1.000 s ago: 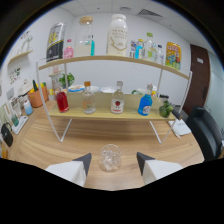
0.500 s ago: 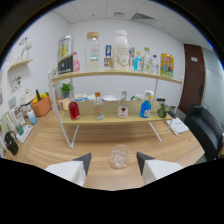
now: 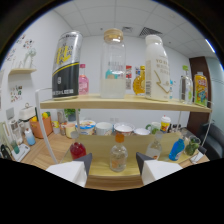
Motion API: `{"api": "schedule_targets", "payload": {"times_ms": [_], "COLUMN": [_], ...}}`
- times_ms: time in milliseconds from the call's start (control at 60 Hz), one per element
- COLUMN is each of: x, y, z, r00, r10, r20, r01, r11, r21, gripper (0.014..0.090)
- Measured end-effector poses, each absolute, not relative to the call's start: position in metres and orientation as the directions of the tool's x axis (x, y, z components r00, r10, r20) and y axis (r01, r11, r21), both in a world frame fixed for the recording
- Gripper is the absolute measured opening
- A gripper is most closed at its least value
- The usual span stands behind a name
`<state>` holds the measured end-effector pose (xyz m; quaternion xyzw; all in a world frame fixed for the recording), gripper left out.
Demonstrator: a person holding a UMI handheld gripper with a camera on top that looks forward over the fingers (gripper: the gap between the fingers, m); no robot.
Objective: Make me a cup of Mount Fuji.
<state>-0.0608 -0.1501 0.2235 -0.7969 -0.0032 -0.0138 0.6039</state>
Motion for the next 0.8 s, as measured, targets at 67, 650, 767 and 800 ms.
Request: {"api": "schedule_targets", "payload": {"times_ms": [67,650,767,800], "x": [-0.057,-0.048,-0.058,-0.061], "y": [-0.130,-0.125,-0.147,-0.156], "z": [0.211,0.196,0.213,0.216], "r00": [0.999,0.998,0.999,0.999], "r10": [-0.022,-0.057,-0.017,-0.013], "r20": [0.038,0.025,0.047,0.032], "r01": [0.030,0.007,0.041,0.028], "r11": [-0.277,-0.290,-0.261,-0.262], "r21": [-0.960,-0.957,-0.964,-0.965], "gripper": [0.0756,0.0355,0.0352,0.0353]}}
